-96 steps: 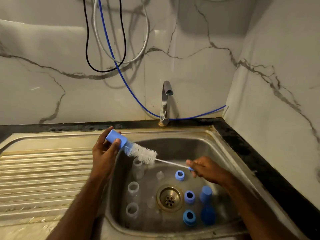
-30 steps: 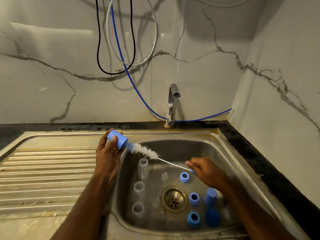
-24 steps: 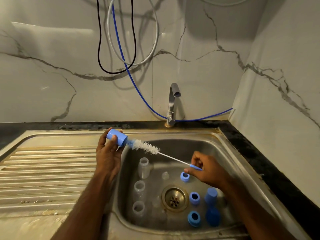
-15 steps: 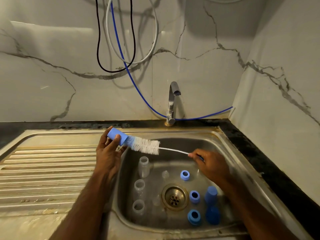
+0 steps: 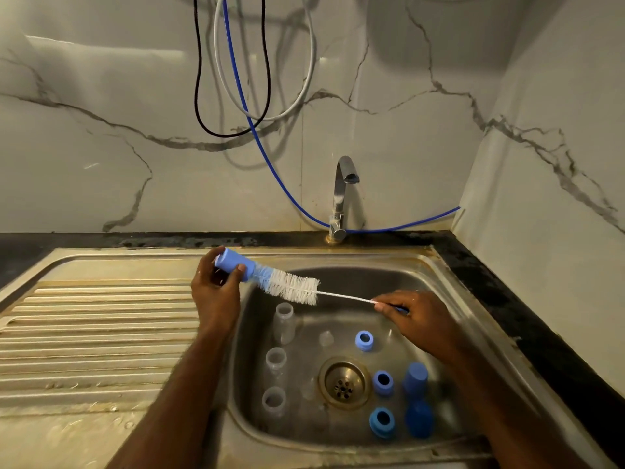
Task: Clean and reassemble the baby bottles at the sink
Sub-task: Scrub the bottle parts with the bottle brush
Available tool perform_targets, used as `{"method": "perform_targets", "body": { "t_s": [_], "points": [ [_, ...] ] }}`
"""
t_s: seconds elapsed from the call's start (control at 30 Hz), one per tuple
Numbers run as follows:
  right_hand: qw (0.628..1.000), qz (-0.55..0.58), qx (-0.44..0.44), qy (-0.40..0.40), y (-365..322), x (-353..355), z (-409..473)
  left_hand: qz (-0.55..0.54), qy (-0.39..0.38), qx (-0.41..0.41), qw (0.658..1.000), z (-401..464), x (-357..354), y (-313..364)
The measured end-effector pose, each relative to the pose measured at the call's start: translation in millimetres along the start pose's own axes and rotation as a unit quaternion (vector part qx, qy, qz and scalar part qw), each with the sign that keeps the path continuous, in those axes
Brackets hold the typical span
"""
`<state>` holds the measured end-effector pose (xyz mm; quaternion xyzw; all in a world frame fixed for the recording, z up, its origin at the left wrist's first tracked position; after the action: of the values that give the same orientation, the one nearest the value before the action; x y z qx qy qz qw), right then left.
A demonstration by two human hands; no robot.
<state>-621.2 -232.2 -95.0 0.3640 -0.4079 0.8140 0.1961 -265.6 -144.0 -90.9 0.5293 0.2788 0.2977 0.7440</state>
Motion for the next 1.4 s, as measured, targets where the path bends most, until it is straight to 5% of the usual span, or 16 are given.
{"method": "perform_targets", "body": {
  "t_s": [0.1, 0.2, 0.37, 0.43, 0.5, 0.57, 0.67, 0.77, 0.97, 1.1, 1.4],
  "points": [
    [0.999, -0.002, 0.025, 0.037, -4.3, 1.2, -0.3, -0.095, -0.011, 0.098, 0.991, -2.2, -1.1, -12.6],
    [0.994, 0.089, -0.023, -0.052, 0.1, -8.9, -1.4, -0.311, -0.057, 0.254, 0.914, -9.1, -13.0, -22.2],
    [0.965, 0.153, -0.082, -0.196, 2.4, -26.8, -11.1, -0.396, -0.091, 0.246, 0.880, -8.8, -21.6, -13.8],
    [0.966, 0.141, -0.091, -0.195, 1.2, -29.1, -10.9, -0.335, -0.071, 0.185, 0.921, -5.8, -15.3, -8.0],
    [0.981, 0.083, -0.075, -0.157, 2.0, -26.2, -7.6, -0.147, -0.046, 0.077, 0.985, -2.0, -6.6, -0.9],
    [0.989, 0.052, -0.059, -0.124, 3.7, -21.1, -4.6, -0.016, -0.021, -0.001, 1.000, -3.1, -5.6, 4.2],
    [0.992, 0.043, -0.049, -0.109, 8.9, -15.4, -4.2, 0.001, 0.058, -0.043, 0.997, -2.3, 4.3, 12.0],
    [0.993, 0.047, -0.057, -0.096, 15.1, -13.1, -4.6, -0.042, 0.091, 0.017, 0.995, 3.1, 11.7, 0.1],
    [0.987, 0.136, -0.083, -0.026, 10.2, -7.2, -1.9, -0.207, -0.004, 0.148, 0.967, -12.1, -19.1, -10.3],
    [0.981, 0.149, -0.075, -0.099, -1.6, -21.1, -8.0, -0.327, -0.063, 0.224, 0.916, -26.3, -43.0, -13.0],
    [0.992, 0.096, 0.022, -0.079, -33.5, -35.3, -3.7, -0.228, -0.227, 0.208, 0.924, -58.4, -74.4, -3.9]
  ]
}}
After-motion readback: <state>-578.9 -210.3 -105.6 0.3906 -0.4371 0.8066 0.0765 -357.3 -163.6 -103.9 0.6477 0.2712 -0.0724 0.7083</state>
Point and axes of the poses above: each hand's wrist, its own z-axis towards the middle knuckle, its own x-axis out of the back of the hand, y = z × x, the point moved 6 cm from there along z, towards the middle knuckle, and after that the axes turned 2 degrees about z, right-handed, at the moved point
